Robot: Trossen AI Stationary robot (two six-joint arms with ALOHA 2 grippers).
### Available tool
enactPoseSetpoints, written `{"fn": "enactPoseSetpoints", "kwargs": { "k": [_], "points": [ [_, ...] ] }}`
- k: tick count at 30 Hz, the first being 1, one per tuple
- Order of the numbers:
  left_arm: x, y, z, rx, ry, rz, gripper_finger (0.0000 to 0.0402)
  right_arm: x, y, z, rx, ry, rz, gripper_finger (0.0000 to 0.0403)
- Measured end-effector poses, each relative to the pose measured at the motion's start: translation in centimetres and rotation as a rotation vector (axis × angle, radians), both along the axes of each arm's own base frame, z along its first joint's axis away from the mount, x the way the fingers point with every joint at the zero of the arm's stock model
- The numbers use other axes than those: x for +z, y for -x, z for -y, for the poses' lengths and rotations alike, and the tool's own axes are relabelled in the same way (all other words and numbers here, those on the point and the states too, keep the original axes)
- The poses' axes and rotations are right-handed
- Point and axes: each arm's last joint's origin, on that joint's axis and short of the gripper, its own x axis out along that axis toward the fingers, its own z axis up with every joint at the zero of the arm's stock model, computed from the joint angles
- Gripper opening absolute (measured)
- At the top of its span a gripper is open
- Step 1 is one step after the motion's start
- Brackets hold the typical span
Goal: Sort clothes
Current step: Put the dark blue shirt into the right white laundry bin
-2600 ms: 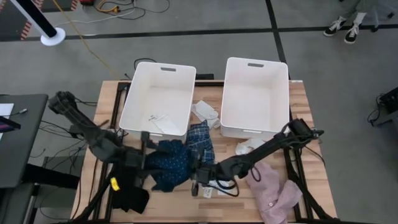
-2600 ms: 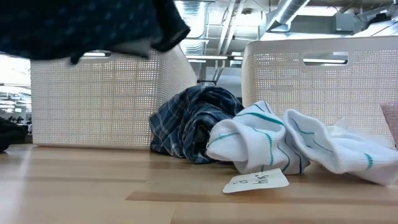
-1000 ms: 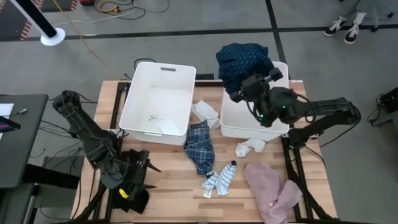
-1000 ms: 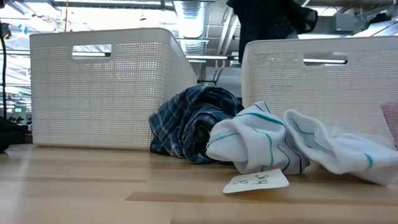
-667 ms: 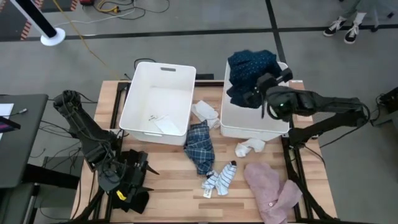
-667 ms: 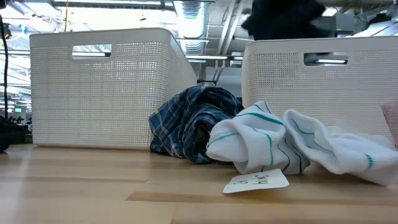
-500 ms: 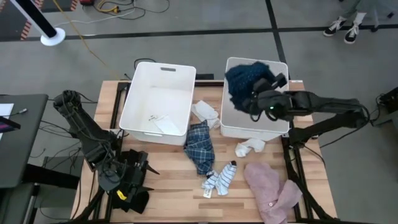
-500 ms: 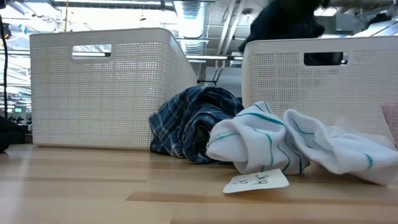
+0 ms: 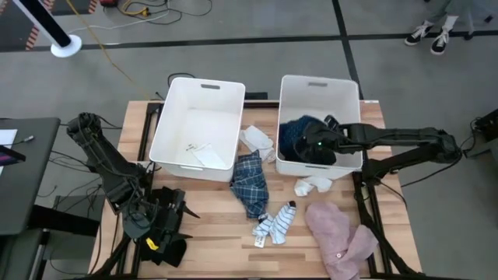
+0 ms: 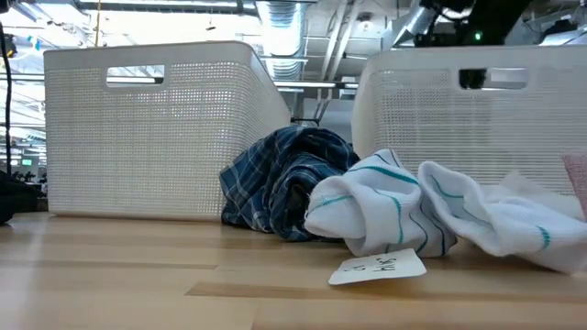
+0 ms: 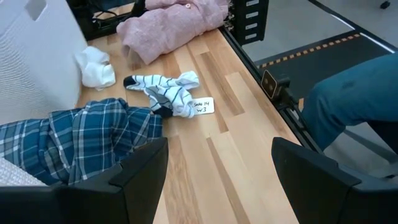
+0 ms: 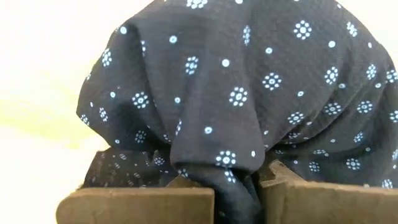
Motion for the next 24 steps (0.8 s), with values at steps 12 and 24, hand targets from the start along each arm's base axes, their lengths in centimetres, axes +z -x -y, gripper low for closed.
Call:
{"fn": "enactPoseSetpoints", "kwargs": {
  "k": [12, 24],
  "points": [
    [0.0, 0.0, 0.0, 0.009, 0.018, -0.004, 0.0279, -3.8, 0.1, 1.1, 0.058, -0.141, 0.026, 0.0036],
    [0.0, -0.1, -0.1, 0.017, 0.019, -0.005, 0.0279, -4.7, -1.1, 1.8, 0.120, -0.211, 0.038, 0.0037]
  ]
}}
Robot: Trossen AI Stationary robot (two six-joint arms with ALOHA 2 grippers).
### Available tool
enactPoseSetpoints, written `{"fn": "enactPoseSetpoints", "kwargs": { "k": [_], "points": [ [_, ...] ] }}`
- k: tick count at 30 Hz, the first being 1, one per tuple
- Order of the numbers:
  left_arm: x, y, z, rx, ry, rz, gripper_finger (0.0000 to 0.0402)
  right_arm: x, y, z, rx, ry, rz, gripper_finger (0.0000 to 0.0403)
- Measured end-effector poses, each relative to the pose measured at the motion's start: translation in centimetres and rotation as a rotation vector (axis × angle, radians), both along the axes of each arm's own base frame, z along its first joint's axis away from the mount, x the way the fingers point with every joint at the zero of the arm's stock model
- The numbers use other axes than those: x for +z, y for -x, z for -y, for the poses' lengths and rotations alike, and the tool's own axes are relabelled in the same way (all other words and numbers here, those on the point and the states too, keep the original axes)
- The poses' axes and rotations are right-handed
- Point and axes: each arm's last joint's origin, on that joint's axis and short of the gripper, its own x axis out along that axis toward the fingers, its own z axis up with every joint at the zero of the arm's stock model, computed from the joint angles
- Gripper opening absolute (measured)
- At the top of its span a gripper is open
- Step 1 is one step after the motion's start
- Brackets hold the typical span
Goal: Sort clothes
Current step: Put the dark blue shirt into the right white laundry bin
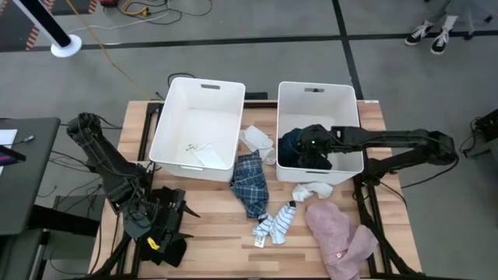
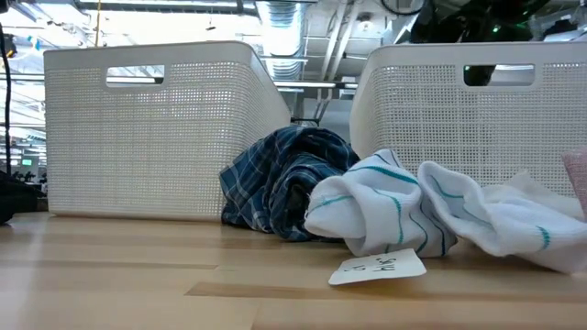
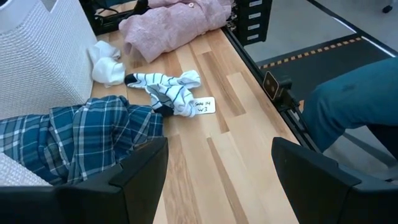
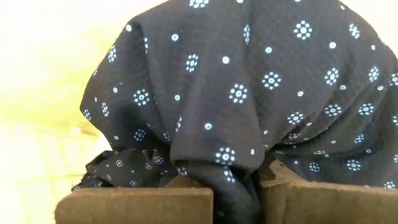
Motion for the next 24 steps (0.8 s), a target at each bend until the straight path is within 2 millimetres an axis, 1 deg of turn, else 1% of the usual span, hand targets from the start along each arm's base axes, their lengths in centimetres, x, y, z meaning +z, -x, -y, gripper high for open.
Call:
{"fn": "enactPoseSetpoints", "kwargs": {
  "k": [3, 10, 14, 17, 19, 24],
  "points": [
    [0.0, 0.0, 0.0, 0.000, 0.000, 0.000, 0.0279, -0.9, -0.7, 0.4, 0.010, -0.040, -0.020, 0.0037],
    [0.0, 0.0, 0.0, 0.000, 0.001, 0.000, 0.0279, -3.8, -2.4, 1.2, 0.029, -0.121, -0.097, 0.0037],
    [0.0, 0.0, 0.0, 0.001, 0.002, -0.001, 0.0279, -4.7, -3.0, 1.5, 0.050, -0.162, -0.099, 0.0043],
    [0.0, 0.0, 0.0, 0.002, 0.003, -0.001, 0.0279, -4.6, -3.1, 1.5, 0.057, -0.170, -0.083, 0.0061],
    [0.0, 0.0, 0.0, 0.002, 0.003, -0.001, 0.0279, -4.2, -3.0, 1.4, 0.060, -0.172, -0.058, 0.0079],
    [0.0, 0.0, 0.0, 0.002, 0.003, -0.001, 0.0279, -1.8, -2.5, 1.1, 0.074, -0.144, 0.043, 0.0143]
  ]
}}
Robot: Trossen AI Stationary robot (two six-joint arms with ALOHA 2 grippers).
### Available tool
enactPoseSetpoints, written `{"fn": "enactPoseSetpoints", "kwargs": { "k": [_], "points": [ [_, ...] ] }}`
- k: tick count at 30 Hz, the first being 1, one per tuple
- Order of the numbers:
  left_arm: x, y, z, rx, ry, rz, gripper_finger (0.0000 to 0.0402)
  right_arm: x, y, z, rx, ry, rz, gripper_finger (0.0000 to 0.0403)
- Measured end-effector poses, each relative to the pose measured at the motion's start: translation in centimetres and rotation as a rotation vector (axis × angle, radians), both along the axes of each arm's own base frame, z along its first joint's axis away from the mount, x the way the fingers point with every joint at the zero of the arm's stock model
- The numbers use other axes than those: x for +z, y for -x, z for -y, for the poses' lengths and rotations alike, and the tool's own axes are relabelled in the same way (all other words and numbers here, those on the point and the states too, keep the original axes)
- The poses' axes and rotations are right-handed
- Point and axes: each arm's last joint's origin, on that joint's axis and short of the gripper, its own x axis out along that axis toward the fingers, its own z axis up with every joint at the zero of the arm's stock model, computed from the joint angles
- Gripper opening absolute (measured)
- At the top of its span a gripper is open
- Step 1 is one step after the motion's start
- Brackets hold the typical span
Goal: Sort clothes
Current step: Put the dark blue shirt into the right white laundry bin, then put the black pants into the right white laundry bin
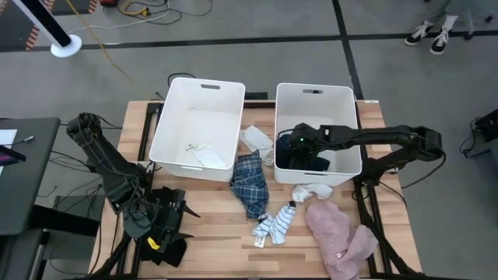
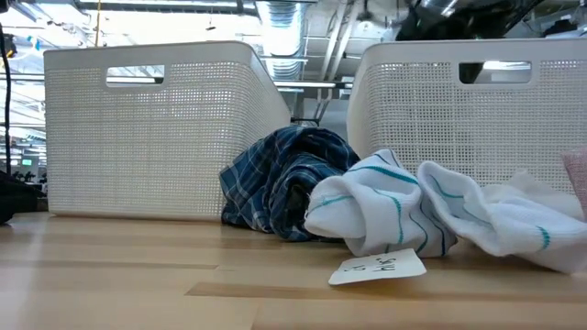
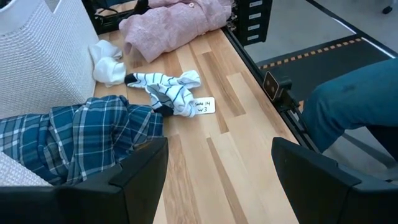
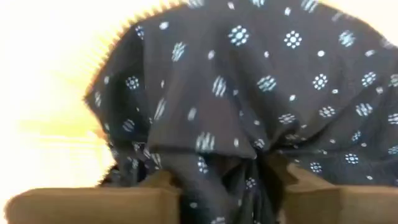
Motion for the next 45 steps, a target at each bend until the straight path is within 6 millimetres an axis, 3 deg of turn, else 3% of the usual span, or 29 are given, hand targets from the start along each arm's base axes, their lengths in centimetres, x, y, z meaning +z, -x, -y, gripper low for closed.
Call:
{"fn": "enactPoseSetpoints", "kwargs": {
  "k": [6, 10, 19, 28, 35, 45],
  "points": [
    [0.0, 0.0, 0.0, 0.000, 0.000, 0.000, 0.0279, 3.9, 1.1, -0.9, 0.017, 0.051, 0.159, 0.0237],
    [0.0, 0.0, 0.0, 0.000, 0.000, 0.000, 0.0279, 6.2, 2.3, -1.4, 0.017, 0.076, 0.264, 0.0270],
    [0.0, 0.0, 0.0, 0.003, 0.006, -0.001, 0.0279, 10.4, 5.4, -2.7, 0.041, 0.135, 0.523, 0.0276],
    [0.0, 0.0, 0.0, 0.003, 0.006, -0.002, 0.0279, 14.3, 7.0, -4.9, 0.167, 0.213, 0.856, 0.0277],
    [0.0, 0.0, 0.0, 0.004, 0.001, -0.004, 0.0279, 15.6, 6.5, -7.2, 0.295, 0.202, 1.007, 0.0277],
    [-0.2, -0.5, -0.7, 0.041, -0.010, -0.018, 0.0279, 14.6, 4.9, -11.6, 0.509, 0.087, 0.988, 0.0277]
  ]
}}
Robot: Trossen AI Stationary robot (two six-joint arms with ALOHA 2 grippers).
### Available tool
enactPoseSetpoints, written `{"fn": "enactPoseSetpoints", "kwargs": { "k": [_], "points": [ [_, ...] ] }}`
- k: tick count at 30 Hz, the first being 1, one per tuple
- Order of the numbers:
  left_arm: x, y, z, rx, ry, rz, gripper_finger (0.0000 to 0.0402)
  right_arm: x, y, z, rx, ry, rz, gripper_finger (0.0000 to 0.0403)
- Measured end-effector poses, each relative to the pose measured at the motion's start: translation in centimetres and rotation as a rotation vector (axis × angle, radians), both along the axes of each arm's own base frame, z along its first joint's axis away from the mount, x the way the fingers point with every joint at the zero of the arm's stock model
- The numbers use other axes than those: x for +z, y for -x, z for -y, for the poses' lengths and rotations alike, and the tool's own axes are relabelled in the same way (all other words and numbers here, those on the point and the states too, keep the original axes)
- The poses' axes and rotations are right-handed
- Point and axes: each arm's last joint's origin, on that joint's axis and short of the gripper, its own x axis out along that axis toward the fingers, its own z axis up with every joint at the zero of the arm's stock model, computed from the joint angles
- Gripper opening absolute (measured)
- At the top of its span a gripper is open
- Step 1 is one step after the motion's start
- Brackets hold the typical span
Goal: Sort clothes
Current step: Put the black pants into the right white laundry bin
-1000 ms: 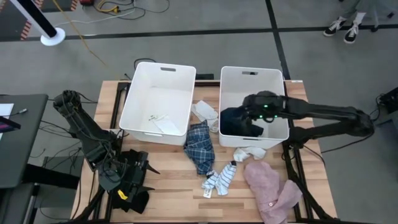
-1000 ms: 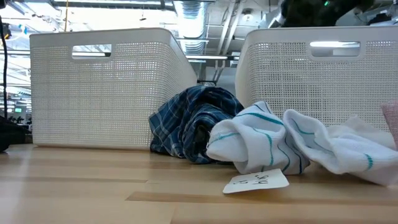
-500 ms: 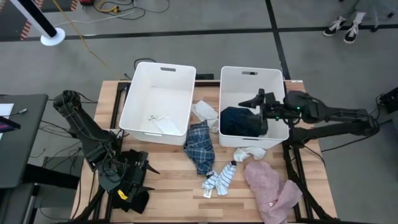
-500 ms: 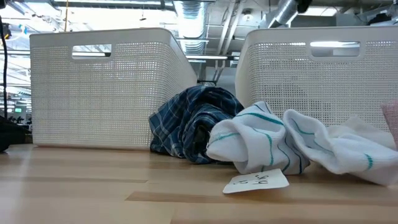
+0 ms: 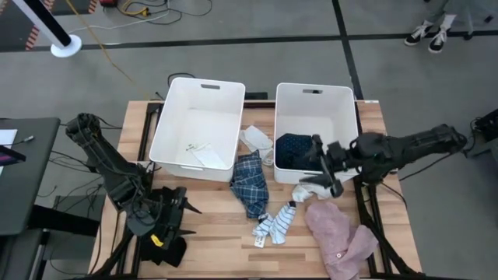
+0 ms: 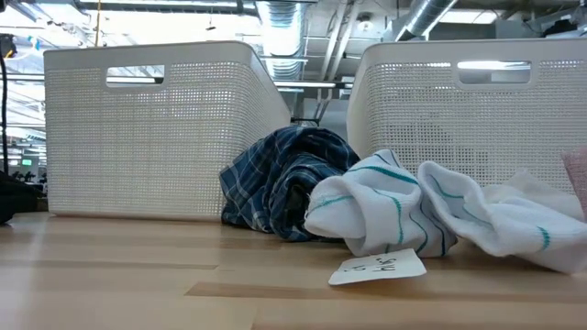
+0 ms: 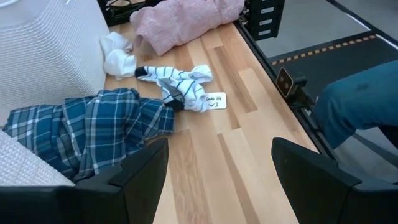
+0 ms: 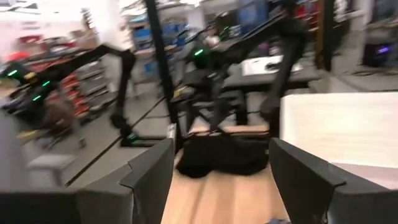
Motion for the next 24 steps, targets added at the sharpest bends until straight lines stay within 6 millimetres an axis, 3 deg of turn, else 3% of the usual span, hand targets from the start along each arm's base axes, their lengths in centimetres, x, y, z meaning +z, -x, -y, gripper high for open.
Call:
{"fn": "enactPoseSetpoints", "kwargs": {
  "k": [10, 17, 24],
  "points": [
    [-0.4, 0.1, -0.1, -0.014, 0.030, -0.059, 0.0279, -3.6, -2.9, -4.7, 0.153, -0.018, -0.197, 0.0277],
    [-1.7, 1.0, -0.4, -0.062, 0.127, -0.309, 0.0279, -6.7, -5.2, -7.7, 0.209, -0.032, -0.289, 0.0277],
    [-3.2, 2.5, -1.4, 0.083, 0.240, -0.619, 0.0279, -9.3, -7.1, -9.5, 0.226, -0.025, -0.328, 0.0277]
  ]
}}
